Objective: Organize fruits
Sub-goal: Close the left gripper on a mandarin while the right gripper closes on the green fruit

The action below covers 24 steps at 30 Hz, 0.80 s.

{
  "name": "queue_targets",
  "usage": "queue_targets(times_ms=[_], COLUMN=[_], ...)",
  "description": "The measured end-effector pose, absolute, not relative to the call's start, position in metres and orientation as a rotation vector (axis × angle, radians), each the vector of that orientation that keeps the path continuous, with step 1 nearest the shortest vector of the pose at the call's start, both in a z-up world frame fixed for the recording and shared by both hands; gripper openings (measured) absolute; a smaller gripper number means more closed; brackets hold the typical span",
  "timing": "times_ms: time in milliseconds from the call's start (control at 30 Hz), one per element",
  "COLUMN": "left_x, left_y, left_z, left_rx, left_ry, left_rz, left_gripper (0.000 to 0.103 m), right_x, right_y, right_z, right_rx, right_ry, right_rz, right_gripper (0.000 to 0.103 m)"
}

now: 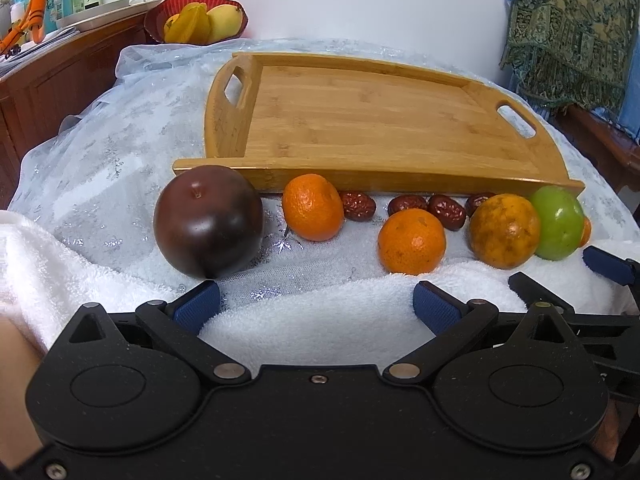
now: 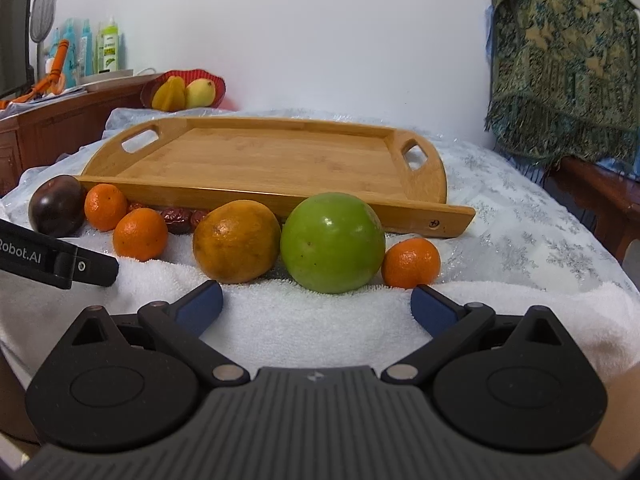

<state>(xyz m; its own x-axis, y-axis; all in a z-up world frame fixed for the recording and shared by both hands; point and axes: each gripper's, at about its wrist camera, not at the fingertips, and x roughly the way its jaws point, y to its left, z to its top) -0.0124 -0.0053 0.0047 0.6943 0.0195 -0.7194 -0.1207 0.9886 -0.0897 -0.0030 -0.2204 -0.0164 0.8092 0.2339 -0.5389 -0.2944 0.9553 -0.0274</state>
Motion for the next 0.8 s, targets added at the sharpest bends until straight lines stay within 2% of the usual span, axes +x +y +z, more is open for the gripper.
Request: queue_targets(times_ms=[67,133,167,267,400,600,667,800], left_x=[-0.016,-0.02,-0.022,-0.027,-0.028,-0.024,-0.021,-0.016], left_y=[-0.006,-0.007,-0.008,-0.013,-0.026,-0.042,-0.043,-0.043], left_z=[0.009,0.013,0.016,0.023,0.029,0.027,0.025,0.022], left_rx=[-0.14,-0.132,-0.121,-0.084,-0.041,-0.007,-0.011,-0.024], left_ry=[0.788,0.766,0.751,0.715,0.685,0.673,0.688,0.705], left_rz=[0.074,0.062,0.053,0.023,-0.029,-0.065,-0.068,-0.065], left_gripper=[0.095,0.086,0.079,0.067,0.061,0.057,0.045,0.041], right_x=[-0.006,-0.01,-0.012,-0.017,-0.02,-0.012,-0.011,-0.009], right_y=[-0.225,-0.225,-0.224,-0.222,-0.218,-0.22,-0.217,-0.209], right_z=[-0.015,-0.014,-0.014,-0.012,-0.011,-0.011,-0.011,-0.013], right_rx=[-0.085,-0.097,-0.112,-0.138,-0.172,-0.165,-0.192,-0.235], right_ry=[0.552,0.537,0.524,0.484,0.457,0.449,0.44,0.429], right_rz=[0.285,0.268,0.255,0.241,0.23,0.224,0.23,0.23], right_gripper=[0.103,0.097,0.093,0.079,0.066,0.068,0.068,0.069])
